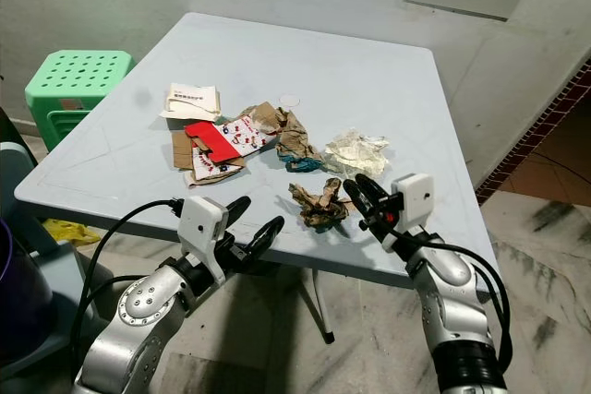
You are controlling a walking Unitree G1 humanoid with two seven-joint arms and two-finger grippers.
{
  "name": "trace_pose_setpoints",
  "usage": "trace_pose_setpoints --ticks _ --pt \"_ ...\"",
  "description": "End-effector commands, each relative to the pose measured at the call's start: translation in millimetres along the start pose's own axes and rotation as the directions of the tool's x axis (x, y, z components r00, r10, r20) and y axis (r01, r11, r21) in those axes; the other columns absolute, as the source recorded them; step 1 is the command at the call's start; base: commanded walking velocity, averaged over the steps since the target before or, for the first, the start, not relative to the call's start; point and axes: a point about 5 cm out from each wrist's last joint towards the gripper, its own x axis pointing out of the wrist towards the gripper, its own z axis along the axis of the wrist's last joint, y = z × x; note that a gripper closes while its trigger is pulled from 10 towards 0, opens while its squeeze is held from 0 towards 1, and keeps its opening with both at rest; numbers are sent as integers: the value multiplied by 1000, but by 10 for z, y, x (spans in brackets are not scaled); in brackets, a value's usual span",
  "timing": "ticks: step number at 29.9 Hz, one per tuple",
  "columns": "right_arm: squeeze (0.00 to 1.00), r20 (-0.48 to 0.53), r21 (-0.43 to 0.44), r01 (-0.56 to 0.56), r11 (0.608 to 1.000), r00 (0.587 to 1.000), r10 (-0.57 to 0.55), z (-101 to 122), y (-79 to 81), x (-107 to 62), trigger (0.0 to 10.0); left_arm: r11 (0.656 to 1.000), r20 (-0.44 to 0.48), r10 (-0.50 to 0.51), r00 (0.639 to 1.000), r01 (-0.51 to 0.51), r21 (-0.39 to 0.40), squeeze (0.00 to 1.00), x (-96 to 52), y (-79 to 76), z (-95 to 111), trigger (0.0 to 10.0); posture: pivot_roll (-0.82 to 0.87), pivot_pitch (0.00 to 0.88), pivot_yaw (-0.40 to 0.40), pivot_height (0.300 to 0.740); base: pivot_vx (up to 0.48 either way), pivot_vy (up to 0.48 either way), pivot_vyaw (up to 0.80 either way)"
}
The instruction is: Picking trash to rubbish bin
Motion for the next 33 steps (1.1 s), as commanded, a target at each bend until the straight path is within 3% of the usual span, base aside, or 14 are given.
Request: trace_pose_setpoints --ticks 1,13,29,33 --pt "1000 -7 -22 -30 999 1000 30 43 8 38 10000 1000 14 -3 1000 3 -6 0 15 -30 34 10000 28 130 -103 740 0 0 0" --pt "1000 -106 -38 -199 979 975 194 -33 93 60 10000 999 13 -40 999 40 9 0 12 -44 51 10000 33 133 -102 740 0 0 0" --pt "1000 -178 -33 -243 969 956 234 -98 47 -20 10000 997 2 -78 997 77 16 0 6 -80 41 10000 30 137 -97 740 0 0 0" --pt "980 -239 -21 -251 968 941 238 -171 53 -30 10000 997 4 -76 997 76 12 0 -1 -81 43 10000 32 138 -97 740 0 0 0"
